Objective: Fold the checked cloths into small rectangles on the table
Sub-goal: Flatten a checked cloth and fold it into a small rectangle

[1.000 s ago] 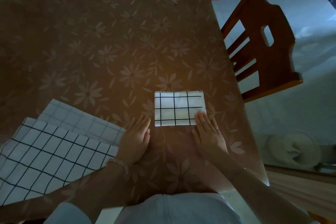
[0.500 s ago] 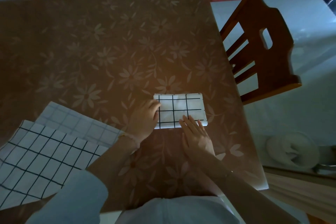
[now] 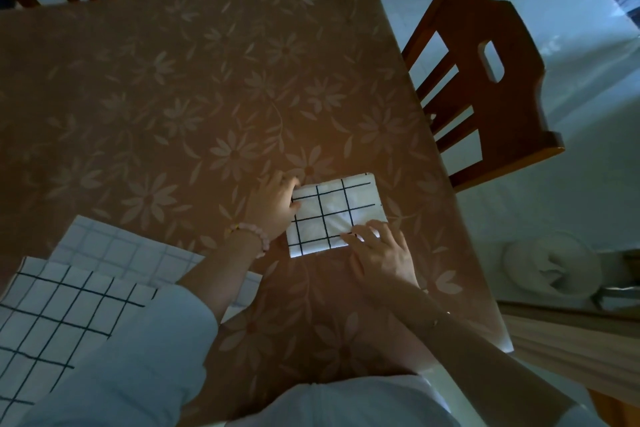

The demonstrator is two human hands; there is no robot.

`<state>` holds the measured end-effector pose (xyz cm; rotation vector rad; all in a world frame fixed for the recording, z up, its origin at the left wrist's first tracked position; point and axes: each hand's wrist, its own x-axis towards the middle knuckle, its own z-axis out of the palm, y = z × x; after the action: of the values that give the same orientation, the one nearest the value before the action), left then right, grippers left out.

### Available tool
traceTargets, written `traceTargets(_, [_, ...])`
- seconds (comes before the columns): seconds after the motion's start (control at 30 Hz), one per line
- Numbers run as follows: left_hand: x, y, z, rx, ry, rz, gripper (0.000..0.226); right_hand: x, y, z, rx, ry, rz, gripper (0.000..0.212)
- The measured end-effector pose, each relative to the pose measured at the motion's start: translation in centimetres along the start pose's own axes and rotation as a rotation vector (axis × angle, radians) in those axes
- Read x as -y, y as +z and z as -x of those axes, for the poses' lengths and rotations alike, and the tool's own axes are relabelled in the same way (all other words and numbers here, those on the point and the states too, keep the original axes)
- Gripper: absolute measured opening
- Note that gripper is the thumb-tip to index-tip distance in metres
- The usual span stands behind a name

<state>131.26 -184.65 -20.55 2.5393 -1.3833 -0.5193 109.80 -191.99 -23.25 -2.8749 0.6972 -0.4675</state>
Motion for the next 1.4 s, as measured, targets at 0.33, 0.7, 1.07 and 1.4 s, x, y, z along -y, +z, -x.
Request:
traceTargets(0.33, [-0.1, 2.0, 3.6, -0.047, -0.076, 0.072, 0.011, -0.6, -0.8, -1.0, 0.105, 0.319, 0.002, 0.034])
traceTargets(0.7, [-3.9, 4.1, 7.2, -0.094, -0.206, 0.228, 0.014, -1.0, -2.4, -2.1, 0.257, 0.813, -0.562, 0.041])
traceTargets(1.07, [-5.9, 4.3, 10.7, 0.12, -0.195, 0.418, 0.03, -1.9, -3.8, 1.6, 0.165, 1.043, -0.742, 0.036])
traceTargets(1.4, [-7.3, 6.0, 12.8, 0.225, -0.19, 0.588, 0.037, -2.7, -5.1, 5.4, 0.179, 0.999, -0.602, 0.03])
